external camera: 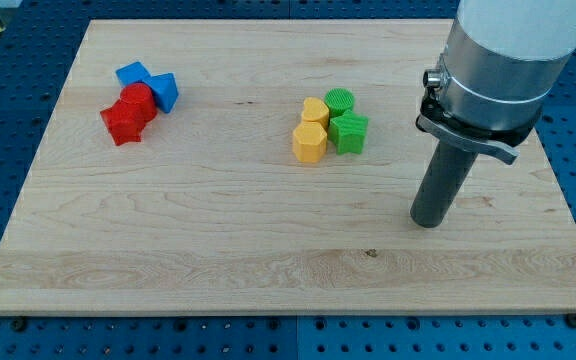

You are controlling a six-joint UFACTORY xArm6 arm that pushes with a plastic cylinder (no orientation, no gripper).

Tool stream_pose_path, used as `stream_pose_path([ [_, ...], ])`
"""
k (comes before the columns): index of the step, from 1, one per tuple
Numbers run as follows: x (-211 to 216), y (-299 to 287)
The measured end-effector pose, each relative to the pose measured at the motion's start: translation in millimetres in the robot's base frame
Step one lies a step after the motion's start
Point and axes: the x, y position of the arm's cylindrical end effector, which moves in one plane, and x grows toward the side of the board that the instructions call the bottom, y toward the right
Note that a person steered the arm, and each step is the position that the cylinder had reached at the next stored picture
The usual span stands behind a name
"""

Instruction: Move your arm closer to the group of blocks

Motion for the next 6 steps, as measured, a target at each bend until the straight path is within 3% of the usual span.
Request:
stream_pose_path([
  [1,-2,-3],
  [3,1,-104],
  [4,1,-104],
  [6,-58,-104],
])
